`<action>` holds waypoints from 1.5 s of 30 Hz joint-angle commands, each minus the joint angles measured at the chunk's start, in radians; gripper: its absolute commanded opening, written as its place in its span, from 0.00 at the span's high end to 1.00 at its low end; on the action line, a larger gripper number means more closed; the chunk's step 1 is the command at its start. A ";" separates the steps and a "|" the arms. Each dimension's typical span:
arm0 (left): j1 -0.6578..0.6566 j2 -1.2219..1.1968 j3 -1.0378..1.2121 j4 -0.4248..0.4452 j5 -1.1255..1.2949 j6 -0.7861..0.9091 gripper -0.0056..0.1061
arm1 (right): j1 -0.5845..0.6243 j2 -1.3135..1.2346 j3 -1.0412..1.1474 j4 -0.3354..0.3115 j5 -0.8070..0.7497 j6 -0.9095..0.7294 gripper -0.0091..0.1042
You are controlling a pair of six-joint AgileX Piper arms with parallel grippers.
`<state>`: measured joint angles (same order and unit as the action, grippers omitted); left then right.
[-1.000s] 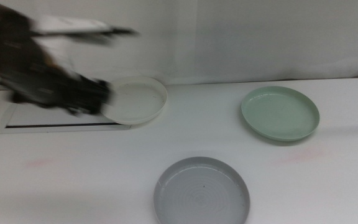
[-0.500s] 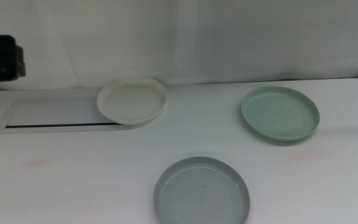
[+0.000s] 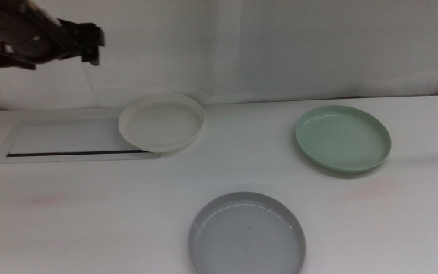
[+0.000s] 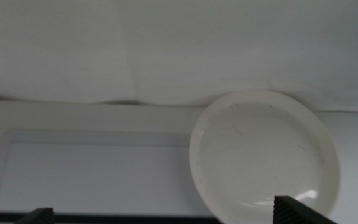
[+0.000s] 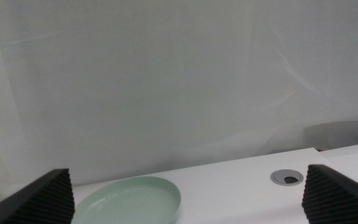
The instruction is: Stack the three bowls on top of each other.
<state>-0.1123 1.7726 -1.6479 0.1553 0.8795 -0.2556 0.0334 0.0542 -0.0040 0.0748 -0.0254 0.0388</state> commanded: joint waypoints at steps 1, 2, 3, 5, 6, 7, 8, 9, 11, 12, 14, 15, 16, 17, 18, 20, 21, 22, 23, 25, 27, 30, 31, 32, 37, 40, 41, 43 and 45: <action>0.003 0.102 -0.085 -0.015 0.012 0.001 0.13 | -0.004 -0.004 0.040 -0.003 -0.011 -0.005 0.01; 0.001 0.146 -0.123 -0.015 0.020 0.001 0.13 | -0.004 -0.004 0.040 -0.003 -0.011 -0.005 0.01; 0.001 0.189 -0.161 -0.021 0.030 0.001 0.13 | -0.004 -0.004 0.040 -0.003 -0.011 -0.005 0.01; -0.006 0.265 -0.233 -0.023 0.048 0.001 0.13 | -0.004 -0.004 0.040 -0.003 -0.011 -0.005 0.01; -0.006 0.305 -0.272 -0.025 0.052 0.001 0.13 | -0.004 -0.004 0.040 -0.003 -0.011 -0.005 0.01; -0.008 0.343 -0.301 -0.032 0.054 0.001 0.13 | -0.004 -0.004 0.040 -0.003 -0.011 -0.005 0.01; -0.008 0.378 -0.336 -0.040 0.056 0.001 0.13 | -0.004 -0.004 0.040 -0.003 -0.011 -0.005 0.01; -0.010 0.412 -0.366 -0.040 0.056 -0.003 0.13 | -0.004 -0.004 0.040 -0.003 -0.011 -0.005 0.01; -0.010 0.461 -0.410 -0.040 0.054 -0.006 0.13 | -0.004 -0.004 0.040 -0.003 -0.011 -0.005 0.01; -0.010 0.490 -0.430 -0.039 0.054 -0.008 0.13 | -0.004 -0.004 0.040 -0.003 -0.011 -0.005 0.01; -0.010 0.541 -0.462 -0.039 0.054 -0.011 0.13 | -0.004 -0.004 0.040 0.000 -0.011 -0.005 0.01; -0.010 0.565 -0.472 -0.039 0.051 -0.016 0.13 | -0.004 -0.004 0.040 0.000 -0.011 -0.005 0.01; -0.010 0.583 -0.476 -0.039 0.048 -0.019 0.13 | -0.004 -0.004 0.040 0.000 -0.011 -0.005 0.01; -0.010 0.603 -0.481 -0.039 0.043 -0.023 0.13 | -0.004 -0.004 0.040 0.000 -0.011 -0.005 0.01; -0.010 0.622 -0.482 -0.040 0.039 -0.026 0.13 | -0.004 -0.004 0.040 0.000 -0.011 -0.005 0.01; -0.010 0.652 -0.482 -0.043 0.026 -0.026 0.13 | -0.004 -0.004 0.040 0.000 -0.011 -0.005 0.01; -0.010 0.667 -0.482 -0.051 0.025 -0.026 0.13 | -0.004 -0.004 0.040 0.000 -0.011 -0.005 0.01; -0.010 0.681 -0.482 -0.061 0.025 -0.026 0.13 | -0.004 -0.004 0.040 0.000 -0.011 -0.005 0.01; -0.010 0.693 -0.482 -0.066 0.025 -0.026 0.13 | -0.004 -0.004 0.040 0.000 -0.011 -0.005 0.01; -0.010 0.713 -0.482 -0.084 0.026 -0.026 0.13 | -0.004 -0.004 0.040 0.000 -0.011 -0.005 0.01; -0.010 0.724 -0.482 -0.095 0.029 -0.026 0.13 | -0.004 -0.004 0.040 0.000 -0.011 -0.005 0.01; -0.010 0.730 -0.482 -0.103 0.045 -0.026 0.13 | -0.004 -0.004 0.040 0.000 -0.011 -0.005 0.01; -0.010 0.731 -0.482 -0.103 0.051 -0.026 0.13 | -0.004 -0.004 0.040 0.000 -0.011 -0.005 0.01; -0.010 0.731 -0.482 -0.103 0.054 -0.026 0.13 | -0.004 -0.004 0.040 0.000 -0.011 -0.005 0.01; -0.010 0.731 -0.482 -0.101 0.104 -0.026 0.26 | -0.004 -0.004 0.040 0.000 -0.011 -0.005 0.01; -0.010 0.731 -0.482 -0.084 0.129 -0.026 0.55 | -0.004 -0.004 0.040 0.000 -0.009 -0.005 0.01; -0.010 0.731 -0.482 -0.084 0.144 -0.012 0.83 | -0.004 -0.004 0.040 0.000 -0.006 -0.005 0.01; -0.010 0.731 -0.482 -0.086 0.146 0.021 0.97 | -0.004 -0.004 0.040 0.000 -0.006 -0.005 0.01; -0.010 0.731 -0.482 -0.086 0.146 0.024 0.97 | -0.004 -0.004 0.040 0.000 -0.006 -0.005 0.01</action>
<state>-0.1203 2.4831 -2.1411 0.0629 0.9771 -0.2482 0.0334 0.0542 -0.0040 0.0748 -0.0254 0.0401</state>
